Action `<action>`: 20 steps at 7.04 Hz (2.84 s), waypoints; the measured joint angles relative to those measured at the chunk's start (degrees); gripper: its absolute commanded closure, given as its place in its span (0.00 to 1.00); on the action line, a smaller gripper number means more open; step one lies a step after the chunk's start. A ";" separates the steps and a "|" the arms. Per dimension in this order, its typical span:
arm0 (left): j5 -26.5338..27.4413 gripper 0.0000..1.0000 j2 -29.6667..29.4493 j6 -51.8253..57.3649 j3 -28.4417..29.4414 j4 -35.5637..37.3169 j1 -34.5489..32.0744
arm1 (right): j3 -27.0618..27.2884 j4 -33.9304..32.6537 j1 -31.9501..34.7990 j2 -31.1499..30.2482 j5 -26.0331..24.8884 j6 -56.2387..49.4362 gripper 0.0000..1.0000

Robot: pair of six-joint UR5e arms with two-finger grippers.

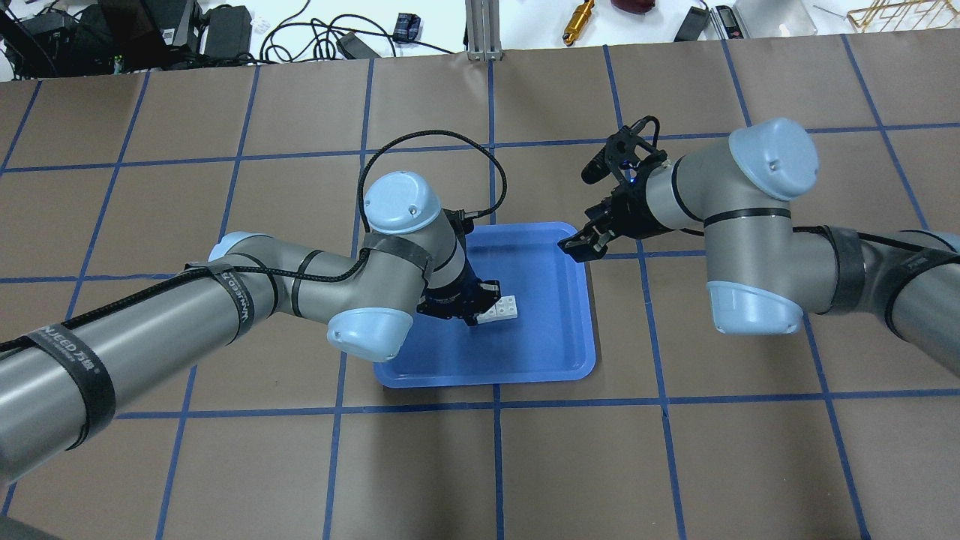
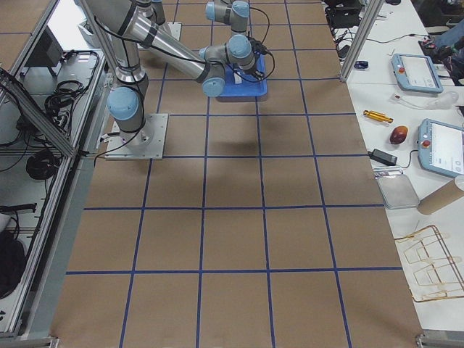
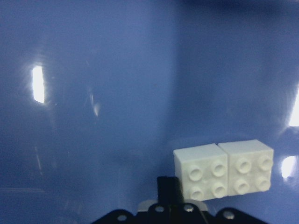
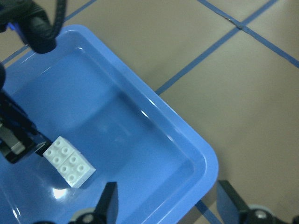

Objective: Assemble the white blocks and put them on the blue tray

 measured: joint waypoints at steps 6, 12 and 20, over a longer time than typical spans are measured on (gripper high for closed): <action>0.24 0.90 0.00 1.46 0.40 -0.07 -0.08 | -19.07 32.80 -0.64 -0.97 -14.05 25.65 0.00; 0.75 0.86 2.85 3.86 0.81 -0.18 2.28 | -20.41 47.14 -0.81 -10.06 -24.13 37.95 0.00; 9.38 0.71 18.78 19.12 16.80 -38.92 17.97 | -21.96 57.96 0.10 -16.26 -24.86 53.34 0.00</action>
